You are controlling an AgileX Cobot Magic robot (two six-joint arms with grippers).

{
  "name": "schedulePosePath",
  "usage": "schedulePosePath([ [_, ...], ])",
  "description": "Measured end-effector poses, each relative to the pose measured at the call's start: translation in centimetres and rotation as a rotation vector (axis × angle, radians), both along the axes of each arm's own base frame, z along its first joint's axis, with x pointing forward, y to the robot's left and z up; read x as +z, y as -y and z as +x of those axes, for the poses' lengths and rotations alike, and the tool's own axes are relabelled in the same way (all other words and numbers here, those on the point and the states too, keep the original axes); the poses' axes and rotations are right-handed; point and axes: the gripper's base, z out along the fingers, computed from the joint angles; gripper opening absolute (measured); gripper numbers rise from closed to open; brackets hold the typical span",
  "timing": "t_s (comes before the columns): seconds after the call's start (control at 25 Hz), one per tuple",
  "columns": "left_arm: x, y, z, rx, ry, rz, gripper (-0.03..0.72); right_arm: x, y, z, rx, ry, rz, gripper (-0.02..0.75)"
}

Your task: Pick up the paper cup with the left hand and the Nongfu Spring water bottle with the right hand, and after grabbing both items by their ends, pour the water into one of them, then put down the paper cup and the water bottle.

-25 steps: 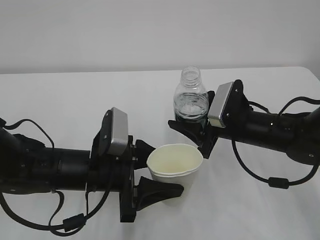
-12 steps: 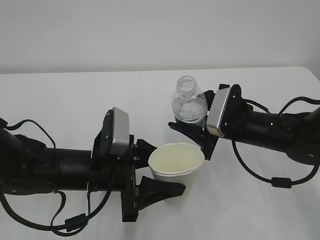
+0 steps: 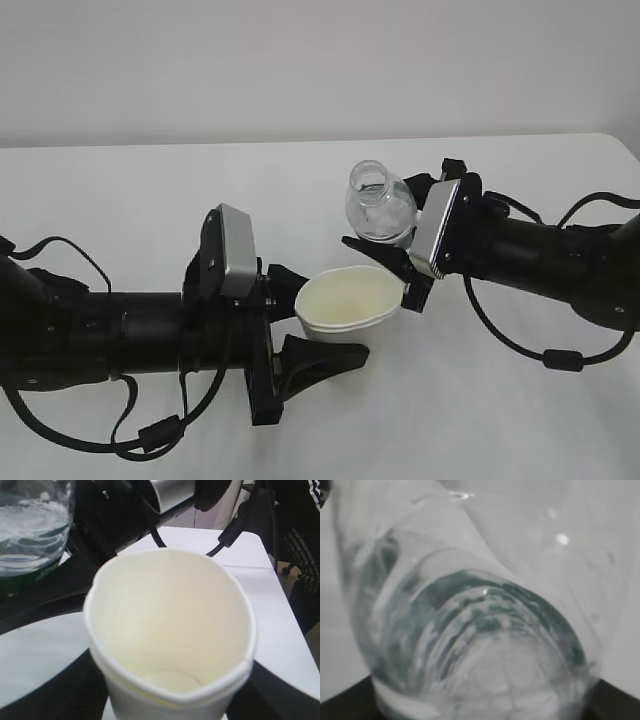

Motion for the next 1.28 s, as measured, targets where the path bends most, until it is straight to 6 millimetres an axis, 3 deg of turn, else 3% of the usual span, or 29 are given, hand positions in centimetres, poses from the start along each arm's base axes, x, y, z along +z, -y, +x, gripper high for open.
schedulePosePath([
  [1.28, 0.1, -0.1, 0.4, 0.044, -0.004, -0.013, 0.455, 0.4, 0.9, 1.1, -0.127, 0.238, -0.147, 0.476],
])
